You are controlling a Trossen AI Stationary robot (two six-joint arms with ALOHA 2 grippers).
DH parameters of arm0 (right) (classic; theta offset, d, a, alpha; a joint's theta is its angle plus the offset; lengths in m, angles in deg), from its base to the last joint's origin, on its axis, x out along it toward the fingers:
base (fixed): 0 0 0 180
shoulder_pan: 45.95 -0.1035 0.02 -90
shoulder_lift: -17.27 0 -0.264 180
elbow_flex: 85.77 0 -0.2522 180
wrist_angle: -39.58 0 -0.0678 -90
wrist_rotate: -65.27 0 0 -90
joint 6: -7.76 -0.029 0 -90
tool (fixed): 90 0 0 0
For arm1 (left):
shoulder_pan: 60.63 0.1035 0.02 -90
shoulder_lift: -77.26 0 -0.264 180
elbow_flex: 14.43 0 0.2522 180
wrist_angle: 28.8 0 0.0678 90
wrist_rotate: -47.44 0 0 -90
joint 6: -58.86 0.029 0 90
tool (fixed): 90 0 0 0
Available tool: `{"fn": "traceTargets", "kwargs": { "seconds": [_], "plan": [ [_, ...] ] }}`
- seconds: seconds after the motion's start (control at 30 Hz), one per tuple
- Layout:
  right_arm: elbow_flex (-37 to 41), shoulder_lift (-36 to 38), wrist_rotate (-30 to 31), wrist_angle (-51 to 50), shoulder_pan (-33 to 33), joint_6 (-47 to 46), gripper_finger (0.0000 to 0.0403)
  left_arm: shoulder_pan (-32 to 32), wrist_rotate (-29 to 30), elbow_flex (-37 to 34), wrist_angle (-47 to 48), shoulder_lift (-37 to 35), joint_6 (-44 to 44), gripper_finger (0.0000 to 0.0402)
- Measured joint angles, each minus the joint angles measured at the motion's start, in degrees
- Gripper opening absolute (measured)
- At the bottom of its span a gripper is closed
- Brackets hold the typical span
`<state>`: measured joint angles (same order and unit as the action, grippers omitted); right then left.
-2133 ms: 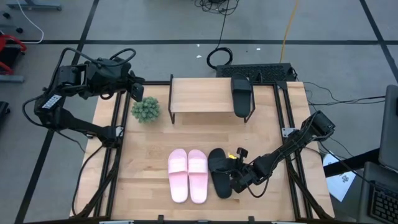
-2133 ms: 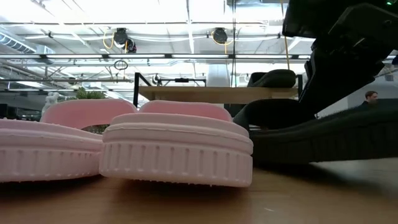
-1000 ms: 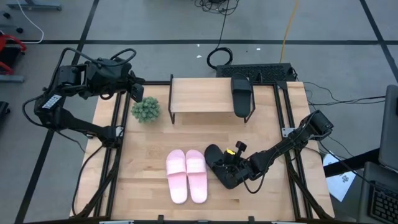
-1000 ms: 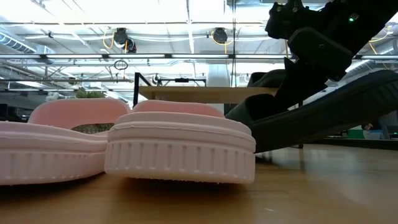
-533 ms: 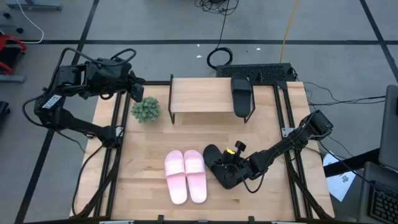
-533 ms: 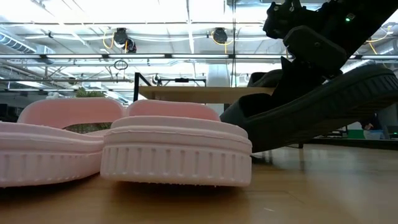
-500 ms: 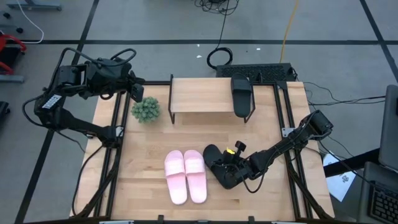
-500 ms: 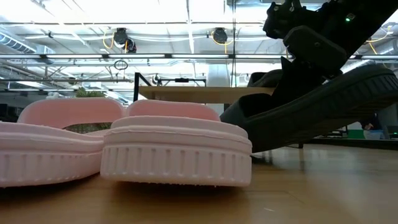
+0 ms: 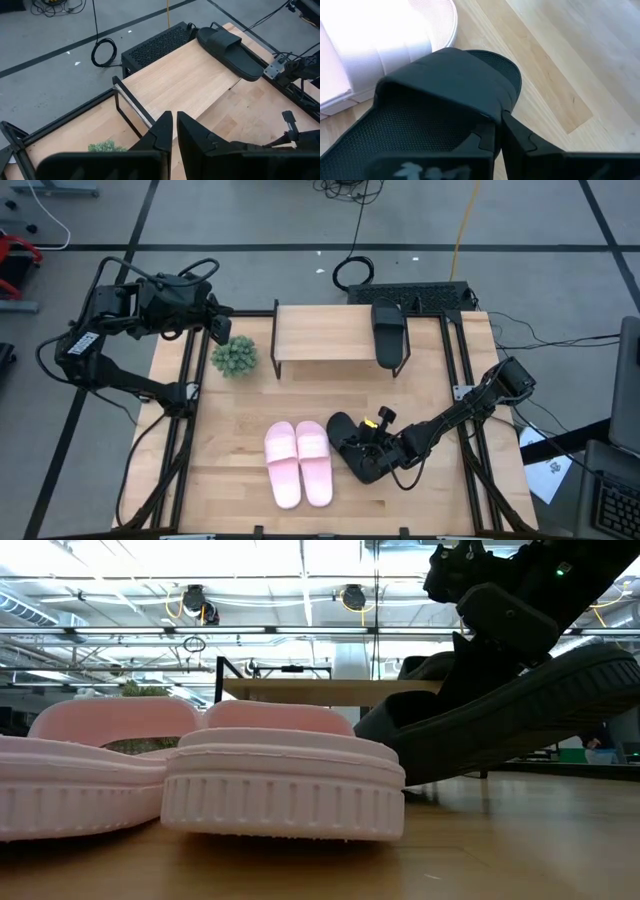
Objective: Pick and place slides into the shelf
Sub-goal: Put the black slipper on the shelf
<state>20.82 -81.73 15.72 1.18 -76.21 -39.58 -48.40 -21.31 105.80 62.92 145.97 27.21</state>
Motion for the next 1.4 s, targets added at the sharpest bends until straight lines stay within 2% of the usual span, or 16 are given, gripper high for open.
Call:
{"fn": "traceTargets", "kwargs": {
  "seconds": [0.33, 0.93, 1.1, 1.4],
  "plan": [
    [-0.1, 1.9, 0.1, -5.3, 0.1, -2.8, 0.0001, 0.0, 0.0, 0.0, 0.0, 0.0, -0.1, 0.0026],
    [-1.5, 16.2, 5.3, -7.7, 2.2, 1.7, 0.0000, 0.0, 0.0, 0.0, -0.1, 0.0, -0.1, 0.0026],
    [-6.3, 16.5, 11.1, -7.9, 4.8, 8.4, 0.0000, 0.0, 0.2, 0.0, -0.1, 0.0, -0.1, 0.0026],
    [-14.6, 16.5, 23.8, -7.0, 13.5, 25.4, 0.0000, 0.0, 1.1, 0.0, -0.1, 0.0, -0.1, 0.0026]
  ]
}}
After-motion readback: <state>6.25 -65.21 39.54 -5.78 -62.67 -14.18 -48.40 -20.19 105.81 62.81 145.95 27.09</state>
